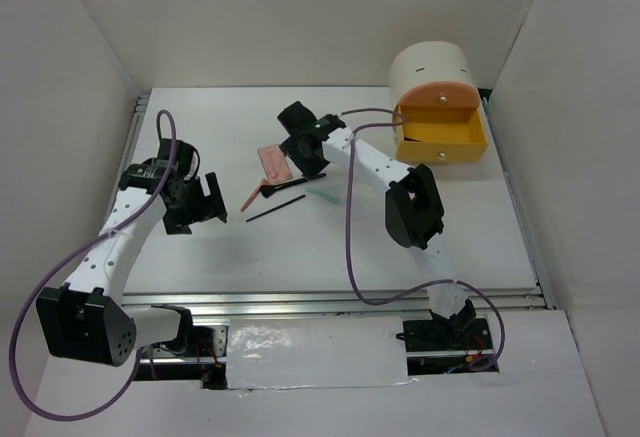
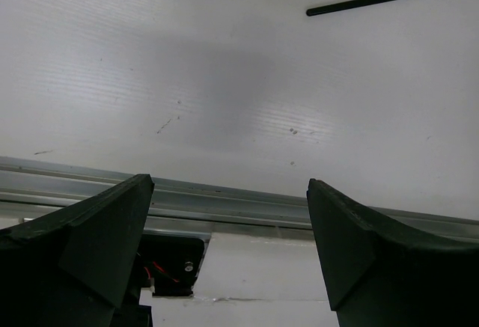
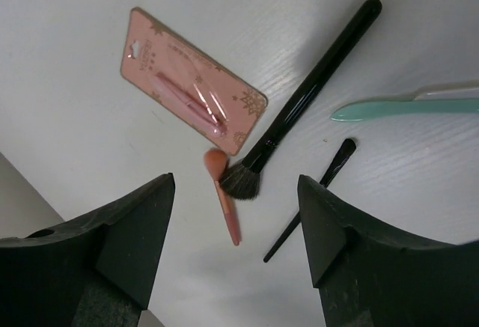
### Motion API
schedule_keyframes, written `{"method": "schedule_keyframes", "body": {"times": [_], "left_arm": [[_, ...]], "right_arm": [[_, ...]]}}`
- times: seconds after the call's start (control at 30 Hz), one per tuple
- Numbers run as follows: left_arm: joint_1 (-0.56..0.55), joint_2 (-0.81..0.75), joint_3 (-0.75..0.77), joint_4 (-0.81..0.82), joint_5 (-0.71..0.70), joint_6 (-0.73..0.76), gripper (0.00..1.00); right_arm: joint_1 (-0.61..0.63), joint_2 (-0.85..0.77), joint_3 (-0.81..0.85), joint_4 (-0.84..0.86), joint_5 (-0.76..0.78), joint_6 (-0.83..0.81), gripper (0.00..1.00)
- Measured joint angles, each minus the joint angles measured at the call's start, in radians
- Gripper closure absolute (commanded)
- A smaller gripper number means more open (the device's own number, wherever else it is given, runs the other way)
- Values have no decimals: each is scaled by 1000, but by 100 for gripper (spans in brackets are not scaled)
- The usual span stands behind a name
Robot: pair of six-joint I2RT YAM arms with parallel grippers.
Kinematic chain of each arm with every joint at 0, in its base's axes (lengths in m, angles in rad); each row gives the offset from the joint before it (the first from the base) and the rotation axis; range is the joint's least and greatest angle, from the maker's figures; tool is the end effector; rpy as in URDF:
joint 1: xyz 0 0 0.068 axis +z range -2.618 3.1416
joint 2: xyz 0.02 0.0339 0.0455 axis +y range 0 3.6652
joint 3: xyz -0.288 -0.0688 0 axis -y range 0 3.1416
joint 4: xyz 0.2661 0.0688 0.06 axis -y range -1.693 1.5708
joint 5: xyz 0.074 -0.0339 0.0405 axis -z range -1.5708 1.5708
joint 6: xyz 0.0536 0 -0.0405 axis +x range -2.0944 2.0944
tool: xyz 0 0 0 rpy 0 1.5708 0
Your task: Organize the makeup
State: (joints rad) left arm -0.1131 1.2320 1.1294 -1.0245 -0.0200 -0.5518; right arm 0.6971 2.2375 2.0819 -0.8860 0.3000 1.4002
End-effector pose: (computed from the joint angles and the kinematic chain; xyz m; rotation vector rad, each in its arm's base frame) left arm 0.2484 -0.0271 0.3023 -0.5958 2.6442 -0.1739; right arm 0.4192 0.3304 0.2498 0.9926 2.3979 0.4135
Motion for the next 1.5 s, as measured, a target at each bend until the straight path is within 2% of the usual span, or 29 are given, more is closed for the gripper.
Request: {"method": "schedule_keyframes", "body": {"times": [0.1,0.23,0.53,1.07,1.5], "left_arm": [[0,0,-8,2,0,3,2],[0,-11,-8,4,-2,11,2],[0,-55,-53,7,-7,33,1],[0,-60,-57,8,-10,51,1],[0,-60,-57,10,-27,51,0]], "right_arm": [[0,26,-19,0,-11,83,32],[0,30,-69,6,-18,155,35],[-1,131,16,13,-45,231,41],[-23,160,5,-26,-102,261,44],[-57,196,35,-63,-154,258,53]]}}
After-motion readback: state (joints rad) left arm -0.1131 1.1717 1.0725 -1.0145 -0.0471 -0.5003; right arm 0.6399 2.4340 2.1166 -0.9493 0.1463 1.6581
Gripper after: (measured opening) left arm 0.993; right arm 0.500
